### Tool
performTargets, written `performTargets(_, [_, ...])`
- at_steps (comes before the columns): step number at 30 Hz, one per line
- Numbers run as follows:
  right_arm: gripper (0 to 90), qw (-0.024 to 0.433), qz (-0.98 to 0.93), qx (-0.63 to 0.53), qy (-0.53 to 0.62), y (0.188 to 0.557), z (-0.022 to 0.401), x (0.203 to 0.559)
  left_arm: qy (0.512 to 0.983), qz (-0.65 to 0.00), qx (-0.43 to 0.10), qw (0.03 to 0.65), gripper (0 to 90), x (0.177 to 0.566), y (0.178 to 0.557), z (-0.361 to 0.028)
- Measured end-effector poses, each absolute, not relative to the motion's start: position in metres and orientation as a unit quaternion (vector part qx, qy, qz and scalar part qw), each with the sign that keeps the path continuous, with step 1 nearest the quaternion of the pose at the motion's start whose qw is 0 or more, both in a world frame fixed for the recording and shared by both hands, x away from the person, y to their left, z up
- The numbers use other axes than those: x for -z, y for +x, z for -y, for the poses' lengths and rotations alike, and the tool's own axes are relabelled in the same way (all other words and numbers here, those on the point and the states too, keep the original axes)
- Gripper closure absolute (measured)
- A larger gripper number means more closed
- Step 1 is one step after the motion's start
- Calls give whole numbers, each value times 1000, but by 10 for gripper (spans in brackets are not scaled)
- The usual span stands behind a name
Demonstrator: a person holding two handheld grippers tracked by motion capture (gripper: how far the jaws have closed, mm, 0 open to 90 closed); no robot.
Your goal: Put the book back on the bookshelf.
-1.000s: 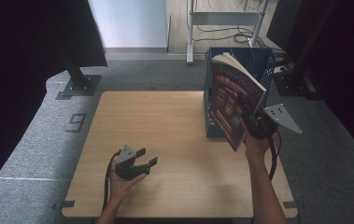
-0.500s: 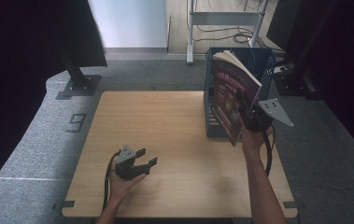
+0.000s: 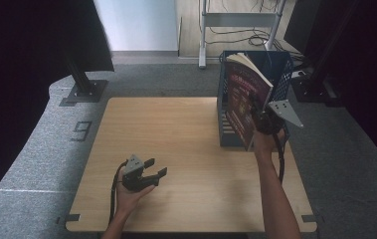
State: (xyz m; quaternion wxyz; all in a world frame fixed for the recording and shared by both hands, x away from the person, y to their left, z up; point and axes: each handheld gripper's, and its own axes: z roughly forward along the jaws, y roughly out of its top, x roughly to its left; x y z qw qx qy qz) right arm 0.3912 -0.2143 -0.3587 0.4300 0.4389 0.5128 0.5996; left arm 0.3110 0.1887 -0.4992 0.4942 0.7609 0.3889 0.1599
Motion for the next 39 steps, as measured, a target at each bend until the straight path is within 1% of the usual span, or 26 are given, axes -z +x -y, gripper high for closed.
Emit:
performTargets(30, [818,426,-497,-587,477,432,218,368,757,-392,-161,496,336,499,308,-196])
performTargets(39, [818,430,-496,-586,475,442,213,366,755,-394,-159,499,334,499,309,-200])
